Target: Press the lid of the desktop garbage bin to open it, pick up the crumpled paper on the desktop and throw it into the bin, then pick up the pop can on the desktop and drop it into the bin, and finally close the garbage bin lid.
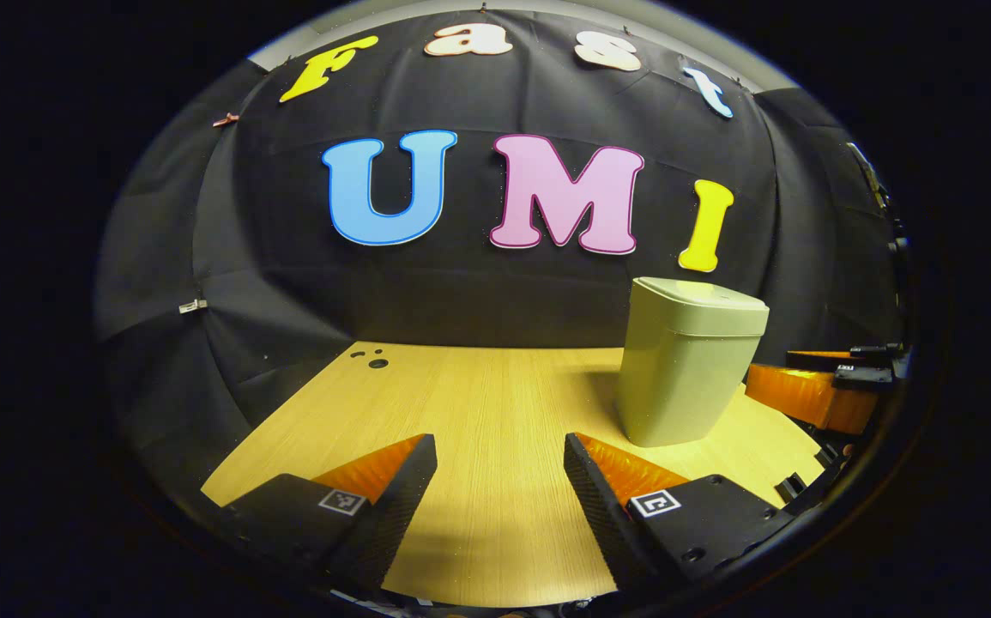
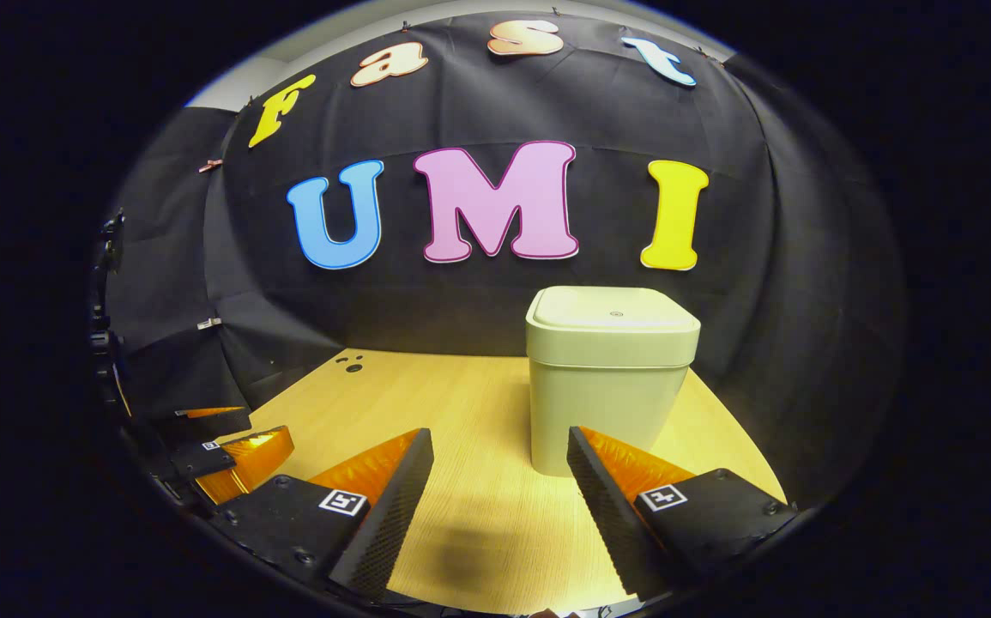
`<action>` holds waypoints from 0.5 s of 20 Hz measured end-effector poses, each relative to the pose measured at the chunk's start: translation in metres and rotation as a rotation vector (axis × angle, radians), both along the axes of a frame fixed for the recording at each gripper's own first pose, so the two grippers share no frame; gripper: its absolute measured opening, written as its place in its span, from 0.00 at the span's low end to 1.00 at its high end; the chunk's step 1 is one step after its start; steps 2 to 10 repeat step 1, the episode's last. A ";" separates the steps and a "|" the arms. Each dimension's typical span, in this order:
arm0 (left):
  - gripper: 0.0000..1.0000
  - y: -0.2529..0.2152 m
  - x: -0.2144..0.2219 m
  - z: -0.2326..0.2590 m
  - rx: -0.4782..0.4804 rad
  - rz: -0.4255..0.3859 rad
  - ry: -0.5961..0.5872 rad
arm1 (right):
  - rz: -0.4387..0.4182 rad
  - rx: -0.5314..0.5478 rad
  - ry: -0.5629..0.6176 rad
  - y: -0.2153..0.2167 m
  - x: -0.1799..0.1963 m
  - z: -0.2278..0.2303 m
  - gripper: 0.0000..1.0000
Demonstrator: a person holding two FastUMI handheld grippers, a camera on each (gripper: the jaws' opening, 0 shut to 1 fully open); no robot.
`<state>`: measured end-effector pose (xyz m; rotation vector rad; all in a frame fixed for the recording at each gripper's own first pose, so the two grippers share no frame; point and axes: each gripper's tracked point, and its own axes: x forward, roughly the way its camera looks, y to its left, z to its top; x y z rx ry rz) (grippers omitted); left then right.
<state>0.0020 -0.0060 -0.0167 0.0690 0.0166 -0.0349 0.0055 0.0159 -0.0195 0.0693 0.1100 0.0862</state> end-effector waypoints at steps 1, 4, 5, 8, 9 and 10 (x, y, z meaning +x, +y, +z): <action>0.96 0.001 -0.001 0.000 -0.005 0.002 0.002 | -0.001 0.001 0.009 0.000 -0.001 -0.003 0.99; 0.96 0.001 -0.001 0.000 -0.005 0.002 0.002 | -0.001 0.001 0.009 0.000 -0.001 -0.003 0.99; 0.96 0.001 -0.001 0.000 -0.005 0.002 0.002 | -0.001 0.001 0.009 0.000 -0.001 -0.003 0.99; 0.96 0.001 -0.001 0.000 -0.005 0.002 0.002 | -0.001 0.001 0.009 0.000 -0.001 -0.003 0.99; 0.96 0.001 -0.001 0.000 -0.005 0.002 0.002 | -0.001 0.001 0.009 0.000 -0.001 -0.003 0.99; 0.96 0.001 -0.001 0.000 -0.005 0.002 0.002 | -0.001 0.001 0.009 0.000 -0.001 -0.003 0.99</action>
